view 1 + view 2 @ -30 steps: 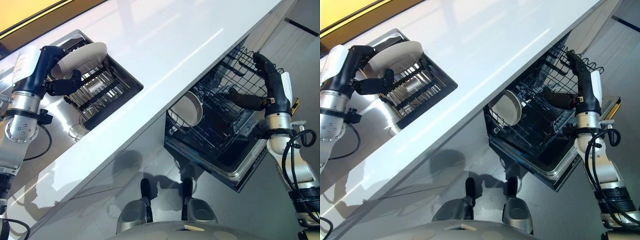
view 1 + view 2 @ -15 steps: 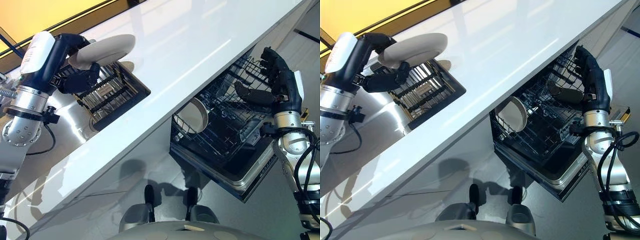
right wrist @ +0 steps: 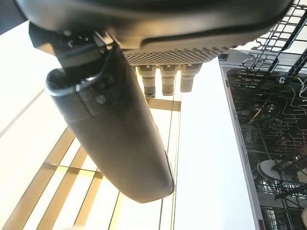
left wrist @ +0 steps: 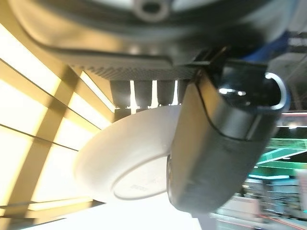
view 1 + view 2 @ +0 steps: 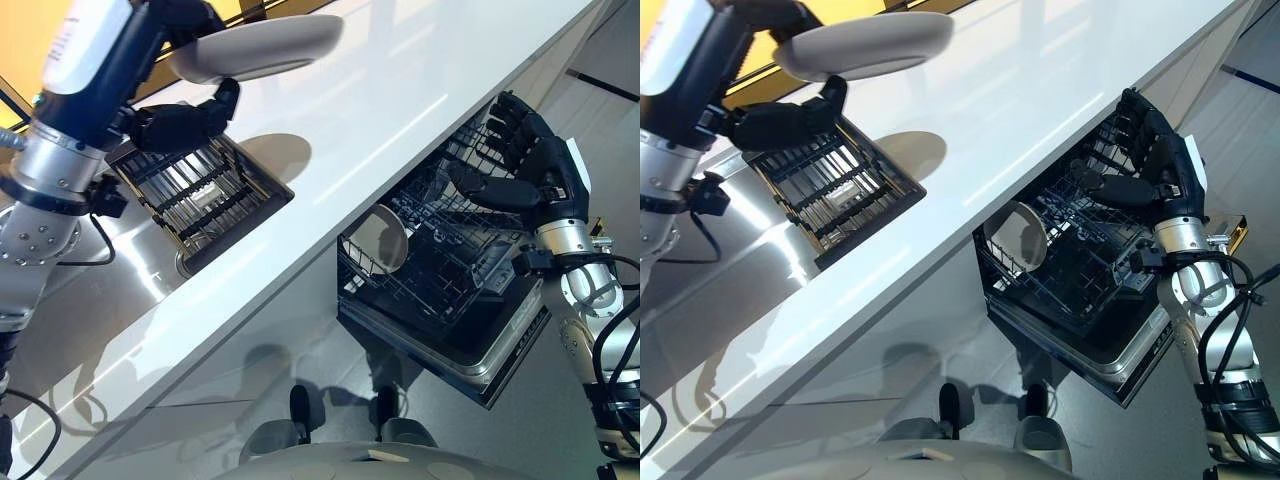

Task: Pick up plates and place into dishwasher.

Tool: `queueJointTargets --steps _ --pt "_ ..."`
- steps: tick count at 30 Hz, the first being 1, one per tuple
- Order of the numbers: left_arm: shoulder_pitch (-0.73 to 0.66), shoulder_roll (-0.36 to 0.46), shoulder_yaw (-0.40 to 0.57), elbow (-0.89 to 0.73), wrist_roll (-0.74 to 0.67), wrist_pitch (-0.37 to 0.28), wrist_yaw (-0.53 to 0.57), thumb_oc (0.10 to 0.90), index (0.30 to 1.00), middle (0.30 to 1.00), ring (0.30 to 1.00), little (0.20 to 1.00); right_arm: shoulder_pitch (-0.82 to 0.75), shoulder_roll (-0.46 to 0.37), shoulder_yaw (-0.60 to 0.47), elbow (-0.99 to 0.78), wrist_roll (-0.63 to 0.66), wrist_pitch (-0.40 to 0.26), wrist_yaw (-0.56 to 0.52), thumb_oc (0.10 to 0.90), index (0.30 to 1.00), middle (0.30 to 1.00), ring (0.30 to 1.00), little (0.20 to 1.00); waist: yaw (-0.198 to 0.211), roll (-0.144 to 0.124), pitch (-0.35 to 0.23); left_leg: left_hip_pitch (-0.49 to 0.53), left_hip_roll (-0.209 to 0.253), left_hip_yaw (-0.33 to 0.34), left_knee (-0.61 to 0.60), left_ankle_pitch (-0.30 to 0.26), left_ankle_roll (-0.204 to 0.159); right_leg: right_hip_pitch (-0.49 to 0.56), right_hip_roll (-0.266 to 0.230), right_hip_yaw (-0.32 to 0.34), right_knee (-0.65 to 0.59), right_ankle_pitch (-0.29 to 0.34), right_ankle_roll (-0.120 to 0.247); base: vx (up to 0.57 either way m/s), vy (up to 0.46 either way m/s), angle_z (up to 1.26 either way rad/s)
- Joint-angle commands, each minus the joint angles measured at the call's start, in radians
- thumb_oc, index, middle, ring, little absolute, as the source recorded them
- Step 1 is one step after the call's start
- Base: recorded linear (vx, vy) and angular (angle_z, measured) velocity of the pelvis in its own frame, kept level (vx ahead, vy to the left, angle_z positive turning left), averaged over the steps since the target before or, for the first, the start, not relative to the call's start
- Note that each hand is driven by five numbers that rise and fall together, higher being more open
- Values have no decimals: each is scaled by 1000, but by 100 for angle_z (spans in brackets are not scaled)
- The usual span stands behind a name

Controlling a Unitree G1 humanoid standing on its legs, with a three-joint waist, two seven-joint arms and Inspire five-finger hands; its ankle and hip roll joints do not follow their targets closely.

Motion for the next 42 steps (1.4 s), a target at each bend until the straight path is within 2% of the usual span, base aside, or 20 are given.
queueJointTargets --steps 1,4,10,23,31,37,42 --pt "-165 -4 -62 29 -113 -28 -2 100 300 300 300 200 -163 -43 26 -85 -30 -75 7 800 900 900 900 900 -34 -23 -135 71 -17 11 3 -121 -29 63 16 -31 4 -49 58 -7 -1 -15" --pt "-220 -20 -131 66 -141 -16 -27 100 300 300 300 200 -199 -63 51 -68 -39 -59 13 800 900 900 900 900 -45 -25 -139 75 -15 20 3 -122 -27 61 21 -17 4 -48 57 -1 5 -10" --pt "-275 -60 -220 117 -151 -13 -92 100 300 300 300 200 -238 -85 59 -36 -122 -84 0 800 900 900 900 900 -65 -28 -146 80 -10 39 3 -123 -25 58 31 8 4 -44 54 2 7 -16" --pt "-377 -97 -342 184 -146 -15 -164 100 300 300 300 200 -274 -98 89 -13 -127 -59 86 800 900 900 900 900 -90 -31 -155 88 -6 58 3 -122 -19 56 42 36 4 -41 50 1 2 -8" --pt "-465 -70 -415 201 -94 -16 -177 100 300 300 300 200 -316 -159 147 -25 -152 22 260 800 900 900 900 900 -99 -33 -159 90 -4 65 3 -123 -20 55 45 41 4 -39 50 1 0 -1" --pt "-494 -61 -441 193 -85 -10 -173 100 300 300 300 200 -369 -186 188 -24 -161 65 318 800 900 900 900 900 -96 -38 -159 89 -6 61 3 -123 -21 55 46 40 4 -39 49 0 0 0" --pt "-480 -56 -434 186 -77 -11 -185 100 300 300 300 200 -385 -208 197 -50 -100 108 396 800 900 900 900 900 -95 -43 -158 89 -5 59 3 -121 -22 57 47 38 4 -40 47 0 0 0"
